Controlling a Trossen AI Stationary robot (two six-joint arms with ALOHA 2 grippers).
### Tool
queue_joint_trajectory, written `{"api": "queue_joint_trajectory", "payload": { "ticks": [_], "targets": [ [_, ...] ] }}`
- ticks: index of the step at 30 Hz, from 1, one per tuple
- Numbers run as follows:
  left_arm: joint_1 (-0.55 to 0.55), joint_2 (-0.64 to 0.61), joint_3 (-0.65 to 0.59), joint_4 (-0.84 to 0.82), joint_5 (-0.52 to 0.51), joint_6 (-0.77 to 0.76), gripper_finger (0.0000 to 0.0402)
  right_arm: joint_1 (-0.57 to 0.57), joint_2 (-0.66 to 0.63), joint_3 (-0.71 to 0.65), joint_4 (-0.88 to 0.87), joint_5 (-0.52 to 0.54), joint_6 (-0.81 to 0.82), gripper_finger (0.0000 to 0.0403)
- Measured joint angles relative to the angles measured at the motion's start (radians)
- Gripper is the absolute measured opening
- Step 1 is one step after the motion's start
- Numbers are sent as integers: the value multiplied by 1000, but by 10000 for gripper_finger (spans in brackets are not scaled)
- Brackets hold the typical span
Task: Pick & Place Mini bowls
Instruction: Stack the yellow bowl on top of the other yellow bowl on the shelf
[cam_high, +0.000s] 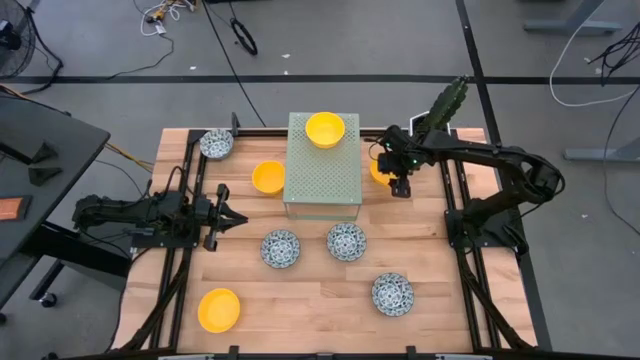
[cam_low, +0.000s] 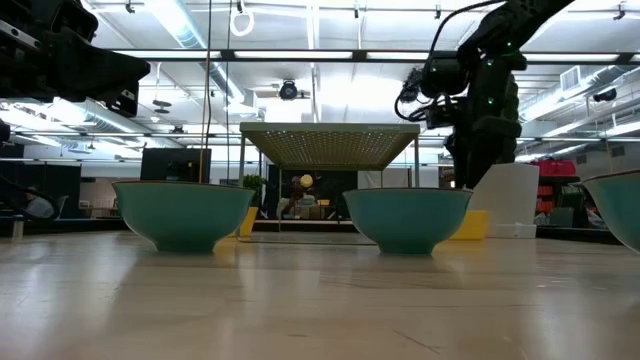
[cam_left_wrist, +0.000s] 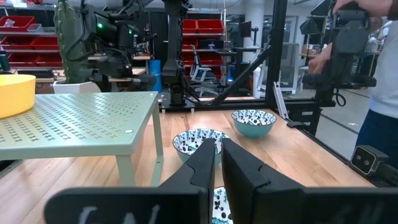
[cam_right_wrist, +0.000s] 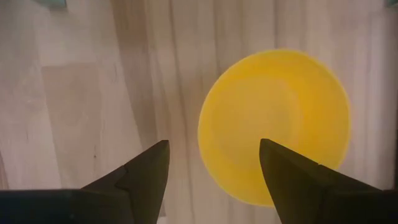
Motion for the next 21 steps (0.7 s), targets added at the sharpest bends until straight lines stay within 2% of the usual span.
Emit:
{"api": "queue_joint_trajectory", "payload": {
  "ticks": [15, 21],
  "targets": [
    [0, 0, 0, 0, 0, 0, 34, -25, 3, -62, 61, 1, -30, 251],
    [0, 0, 0, 0, 0, 0, 34, -23, 57, -62, 69, 0, -31, 251]
  ]
}}
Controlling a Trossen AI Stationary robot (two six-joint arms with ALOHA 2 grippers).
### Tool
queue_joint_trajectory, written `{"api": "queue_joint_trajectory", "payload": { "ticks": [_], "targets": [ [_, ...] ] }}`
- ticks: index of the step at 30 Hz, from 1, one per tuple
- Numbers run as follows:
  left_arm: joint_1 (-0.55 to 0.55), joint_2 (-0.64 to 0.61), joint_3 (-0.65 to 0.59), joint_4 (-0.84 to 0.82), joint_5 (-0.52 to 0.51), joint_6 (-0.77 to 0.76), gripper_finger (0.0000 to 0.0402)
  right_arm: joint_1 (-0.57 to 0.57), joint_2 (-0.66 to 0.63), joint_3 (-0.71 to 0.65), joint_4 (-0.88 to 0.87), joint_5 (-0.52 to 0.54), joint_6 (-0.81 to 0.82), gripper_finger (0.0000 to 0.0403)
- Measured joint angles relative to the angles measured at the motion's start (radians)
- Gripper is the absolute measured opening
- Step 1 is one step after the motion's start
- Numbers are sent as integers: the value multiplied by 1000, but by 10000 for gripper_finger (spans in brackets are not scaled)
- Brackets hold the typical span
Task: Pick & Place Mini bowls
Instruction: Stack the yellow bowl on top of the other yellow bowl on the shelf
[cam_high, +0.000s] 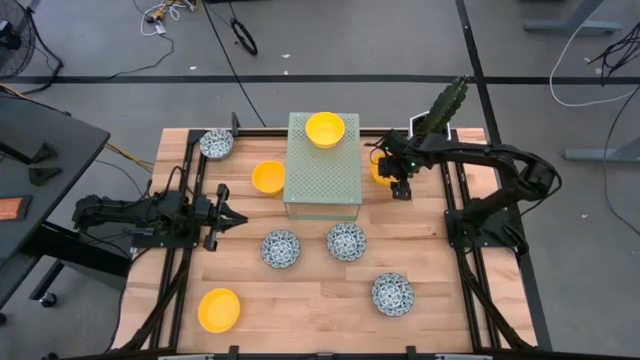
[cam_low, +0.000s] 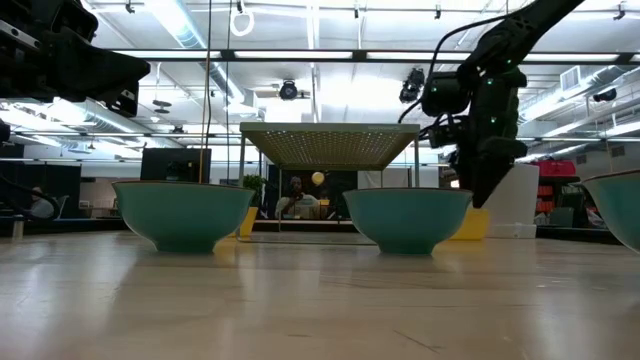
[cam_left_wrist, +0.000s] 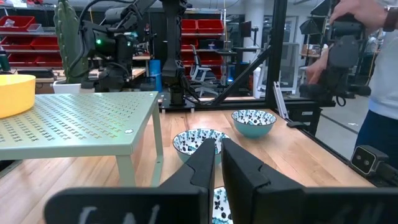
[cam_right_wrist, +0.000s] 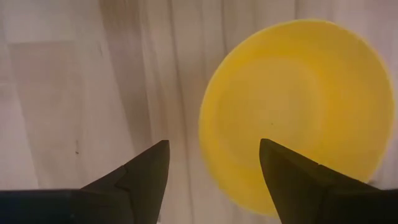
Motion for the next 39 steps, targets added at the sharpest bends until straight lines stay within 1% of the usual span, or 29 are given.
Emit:
{"api": "queue_joint_trajectory", "payload": {
  "ticks": [6, 14, 21, 25, 34, 39],
  "targets": [
    [0, 0, 0, 0, 0, 0, 34, 4, 28, -1, 42, 0, -4, 251],
    [0, 0, 0, 0, 0, 0, 34, 4, 58, -1, 56, 1, -5, 251],
    [0, 0, 0, 0, 0, 0, 34, 4, 64, -1, 74, 3, -4, 249],
    [0, 0, 0, 0, 0, 0, 34, 4, 64, -1, 74, 3, -4, 231],
    [0, 0, 0, 0, 0, 0, 34, 4, 64, -1, 73, 3, -4, 168],
    [0, 0, 0, 0, 0, 0, 34, 4, 64, -1, 73, 3, -3, 140]
  ]
}}
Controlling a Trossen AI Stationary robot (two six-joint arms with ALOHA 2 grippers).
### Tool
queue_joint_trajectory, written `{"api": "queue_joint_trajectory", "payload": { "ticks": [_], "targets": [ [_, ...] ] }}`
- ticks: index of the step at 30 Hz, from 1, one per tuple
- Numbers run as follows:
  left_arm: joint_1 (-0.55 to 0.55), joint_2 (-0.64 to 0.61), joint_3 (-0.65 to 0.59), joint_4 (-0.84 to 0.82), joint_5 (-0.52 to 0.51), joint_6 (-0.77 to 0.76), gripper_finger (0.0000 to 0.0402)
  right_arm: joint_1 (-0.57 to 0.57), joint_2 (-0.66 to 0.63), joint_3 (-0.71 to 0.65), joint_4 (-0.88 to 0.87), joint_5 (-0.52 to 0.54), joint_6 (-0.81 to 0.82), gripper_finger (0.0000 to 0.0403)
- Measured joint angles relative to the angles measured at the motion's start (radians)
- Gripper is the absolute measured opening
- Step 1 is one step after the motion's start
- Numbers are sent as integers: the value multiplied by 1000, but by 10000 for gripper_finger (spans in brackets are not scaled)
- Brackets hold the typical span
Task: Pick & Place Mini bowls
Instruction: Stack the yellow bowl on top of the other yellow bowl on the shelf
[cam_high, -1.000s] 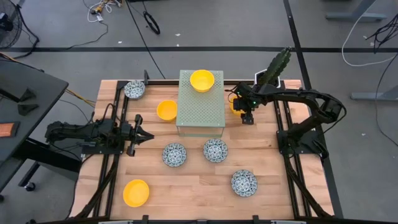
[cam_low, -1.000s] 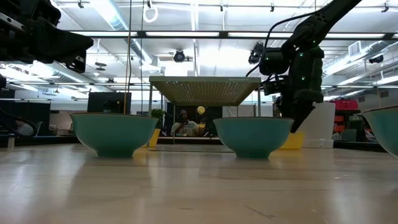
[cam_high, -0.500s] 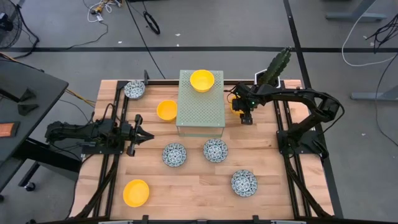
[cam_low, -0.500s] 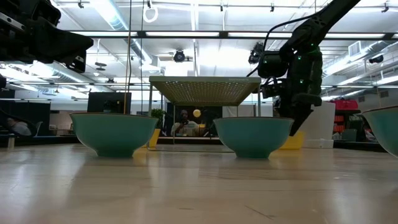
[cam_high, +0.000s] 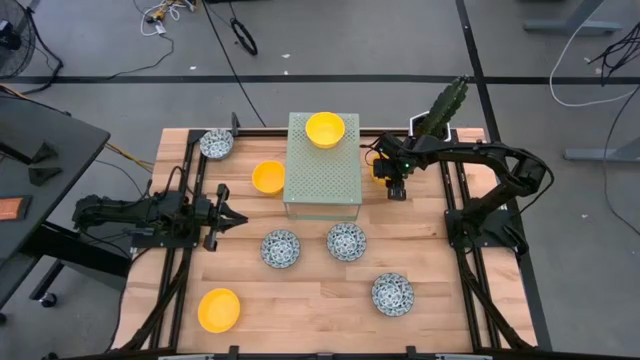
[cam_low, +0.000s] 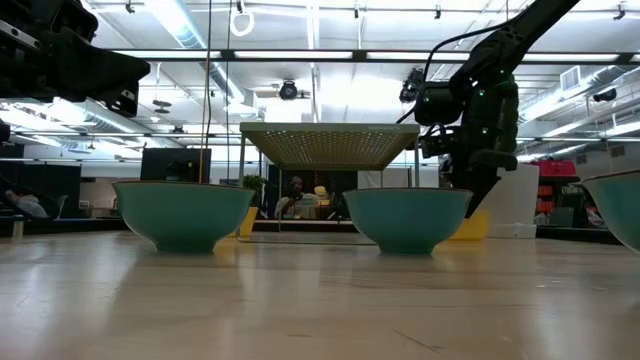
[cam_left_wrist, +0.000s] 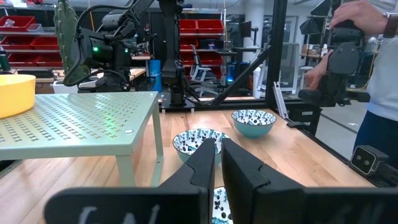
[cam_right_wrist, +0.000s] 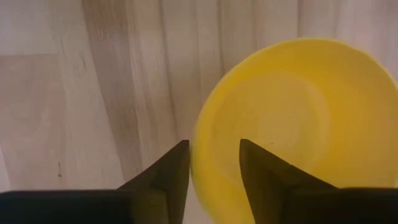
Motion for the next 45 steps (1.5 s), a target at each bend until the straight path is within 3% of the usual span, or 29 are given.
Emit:
{"api": "queue_joint_trajectory", "payload": {
  "ticks": [32, 45],
  "targets": [
    [0, 0, 0, 0, 0, 0, 34, 0, 0, 1, -20, 1, 8, 8],
    [0, 0, 0, 0, 0, 0, 34, 0, -1, 2, -33, 2, 7, 2]
  ]
}}
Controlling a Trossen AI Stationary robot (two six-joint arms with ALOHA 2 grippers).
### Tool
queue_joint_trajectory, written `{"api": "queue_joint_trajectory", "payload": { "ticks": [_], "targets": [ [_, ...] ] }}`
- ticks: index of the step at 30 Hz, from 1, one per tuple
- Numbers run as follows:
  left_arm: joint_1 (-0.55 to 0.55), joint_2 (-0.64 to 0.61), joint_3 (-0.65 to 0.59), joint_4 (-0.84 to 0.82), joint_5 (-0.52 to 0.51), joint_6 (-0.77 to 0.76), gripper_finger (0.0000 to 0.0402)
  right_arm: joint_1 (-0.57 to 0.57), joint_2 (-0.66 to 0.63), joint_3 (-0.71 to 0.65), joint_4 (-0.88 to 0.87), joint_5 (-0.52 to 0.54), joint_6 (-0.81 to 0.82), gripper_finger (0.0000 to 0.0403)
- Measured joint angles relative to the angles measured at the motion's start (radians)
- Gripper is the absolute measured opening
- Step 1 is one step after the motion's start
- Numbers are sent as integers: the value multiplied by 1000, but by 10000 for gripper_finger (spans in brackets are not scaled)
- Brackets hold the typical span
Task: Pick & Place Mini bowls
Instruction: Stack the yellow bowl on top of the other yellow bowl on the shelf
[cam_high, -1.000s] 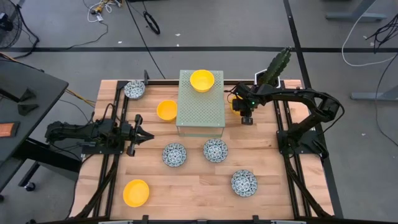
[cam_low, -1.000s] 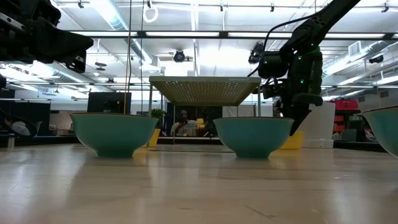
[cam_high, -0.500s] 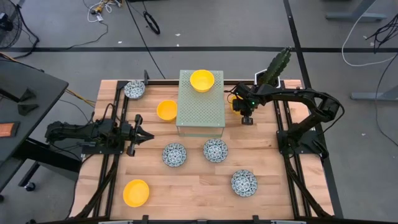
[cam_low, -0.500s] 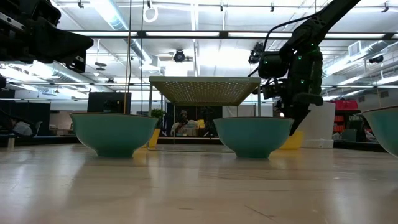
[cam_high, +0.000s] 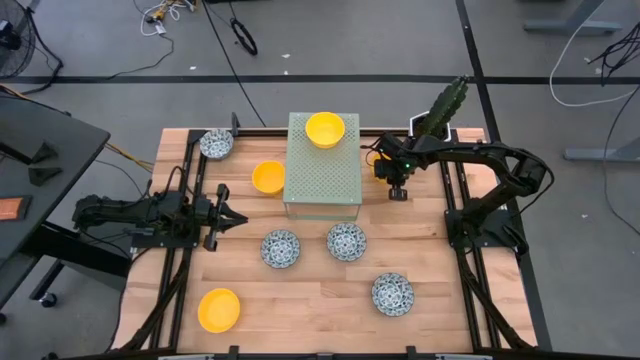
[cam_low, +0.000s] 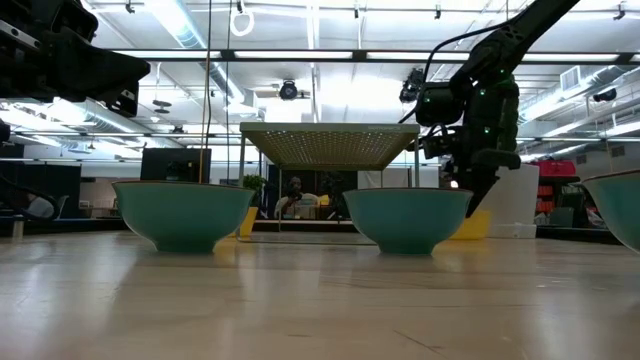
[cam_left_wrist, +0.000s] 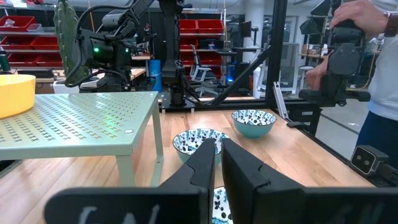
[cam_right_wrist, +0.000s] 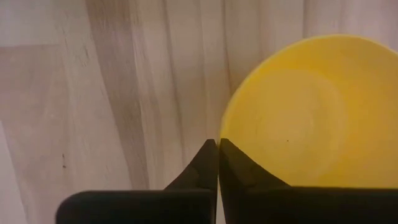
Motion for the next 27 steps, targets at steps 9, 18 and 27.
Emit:
{"api": "queue_joint_trajectory", "payload": {
  "ticks": [9, 18, 27],
  "targets": [
    [0, 0, 0, 0, 0, 0, 34, 0, 0, 0, -2, -2, 1, 1],
    [0, 0, 0, 0, 0, 0, 34, 23, -32, 24, -74, 4, 1, 0],
    [0, 0, 0, 0, 0, 0, 34, 34, -73, 101, -170, 5, 31, 0]
  ]
}}
